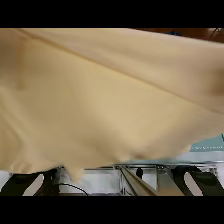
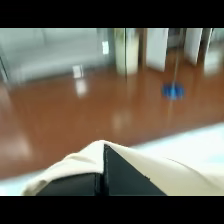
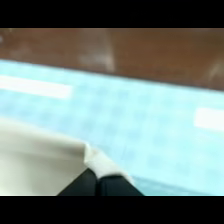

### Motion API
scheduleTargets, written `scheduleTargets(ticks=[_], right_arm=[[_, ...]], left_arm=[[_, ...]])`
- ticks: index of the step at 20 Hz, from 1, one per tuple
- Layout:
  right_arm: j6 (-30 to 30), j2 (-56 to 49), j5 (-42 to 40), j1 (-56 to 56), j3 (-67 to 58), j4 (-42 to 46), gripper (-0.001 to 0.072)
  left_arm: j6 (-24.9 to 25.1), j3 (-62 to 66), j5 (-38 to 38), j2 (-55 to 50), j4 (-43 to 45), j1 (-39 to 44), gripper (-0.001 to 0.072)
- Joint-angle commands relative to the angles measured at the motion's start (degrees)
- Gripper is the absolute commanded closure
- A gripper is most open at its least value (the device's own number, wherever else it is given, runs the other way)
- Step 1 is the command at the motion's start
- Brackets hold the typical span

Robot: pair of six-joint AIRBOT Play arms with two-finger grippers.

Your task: Fold the shirts.

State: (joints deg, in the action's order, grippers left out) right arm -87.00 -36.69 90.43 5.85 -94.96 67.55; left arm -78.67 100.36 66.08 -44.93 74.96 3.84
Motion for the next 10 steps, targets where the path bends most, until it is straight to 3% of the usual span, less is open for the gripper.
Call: scheduleTargets(ticks=[1, 5, 10], right_arm=[[0.70, 0.42, -10.05, 0.04, 19.04, 0.00, 0.0699], [0.87, -8.72, -23.80, 0.07, 34.29, -1.42, 0.0699], [2.97, -34.07, -36.54, 0.28, 26.60, -7.28, 0.0699]], left_arm=[[-3.30, -9.77, -1.62, -6.14, 4.04, 3.74, 0.0677], [-3.41, -19.54, -10.29, -17.86, -0.22, 3.69, 0.0677], [-6.10, -20.17, -23.71, -33.92, -3.48, 3.69, 0.0676]])
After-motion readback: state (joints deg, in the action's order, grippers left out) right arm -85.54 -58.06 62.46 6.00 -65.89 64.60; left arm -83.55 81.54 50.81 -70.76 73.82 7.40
